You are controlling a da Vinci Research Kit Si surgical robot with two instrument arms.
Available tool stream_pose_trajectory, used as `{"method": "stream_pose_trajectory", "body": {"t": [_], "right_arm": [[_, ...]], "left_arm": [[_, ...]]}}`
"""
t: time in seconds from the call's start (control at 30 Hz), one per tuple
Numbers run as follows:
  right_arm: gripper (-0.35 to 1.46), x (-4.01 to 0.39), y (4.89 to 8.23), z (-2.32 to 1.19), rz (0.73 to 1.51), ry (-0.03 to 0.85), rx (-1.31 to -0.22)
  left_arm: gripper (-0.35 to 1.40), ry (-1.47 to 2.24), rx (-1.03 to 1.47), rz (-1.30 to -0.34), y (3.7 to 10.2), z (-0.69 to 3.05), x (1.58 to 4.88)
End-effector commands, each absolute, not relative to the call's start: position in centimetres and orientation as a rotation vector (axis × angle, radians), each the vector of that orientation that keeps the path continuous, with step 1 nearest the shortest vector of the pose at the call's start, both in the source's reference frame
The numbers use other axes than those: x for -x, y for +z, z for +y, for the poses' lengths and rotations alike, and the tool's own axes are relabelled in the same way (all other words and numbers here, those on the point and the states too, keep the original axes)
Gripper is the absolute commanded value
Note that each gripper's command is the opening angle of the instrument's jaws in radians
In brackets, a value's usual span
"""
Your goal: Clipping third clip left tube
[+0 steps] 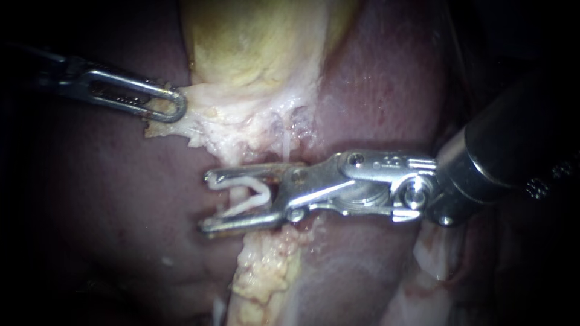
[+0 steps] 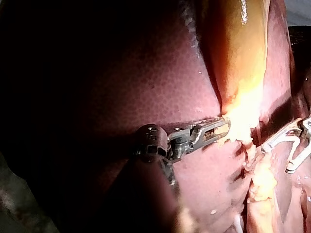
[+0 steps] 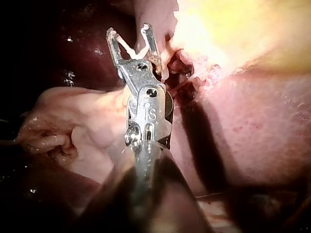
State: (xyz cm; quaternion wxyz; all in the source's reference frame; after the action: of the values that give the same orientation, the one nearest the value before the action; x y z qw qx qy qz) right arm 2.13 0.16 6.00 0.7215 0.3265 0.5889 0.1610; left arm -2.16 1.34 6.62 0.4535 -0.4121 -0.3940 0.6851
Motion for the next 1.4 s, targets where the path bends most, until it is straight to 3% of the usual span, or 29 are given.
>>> {"method": "stream_pose_trajectory", "body": {"t": [0.03,0.4,0.9,1.2,1.4], "right_arm": [[0.38,-2.12,6.0,0.16,1.299,0.36,-0.725],[0.46,-1.88,6.11,0.19,1.291,0.375,-0.762],[0.49,-1.69,6.71,0.27,1.276,0.408,-0.791],[0.5,-1.73,7.14,0.26,1.313,0.386,-0.82],[0.49,-1.78,7.19,0.26,1.373,0.356,-0.87]], "left_arm": [[-0.35,1.69,1.017,-0.974,6.61,1.35,2.16],[-0.35,1.689,1.016,-0.981,6.56,1.39,2.1],[-0.35,1.689,1.016,-0.98,6.54,1.38,2.1],[-0.35,1.689,1.016,-0.98,6.54,1.38,2.1],[-0.35,1.689,1.016,-0.98,6.54,1.38,2.1]]}}
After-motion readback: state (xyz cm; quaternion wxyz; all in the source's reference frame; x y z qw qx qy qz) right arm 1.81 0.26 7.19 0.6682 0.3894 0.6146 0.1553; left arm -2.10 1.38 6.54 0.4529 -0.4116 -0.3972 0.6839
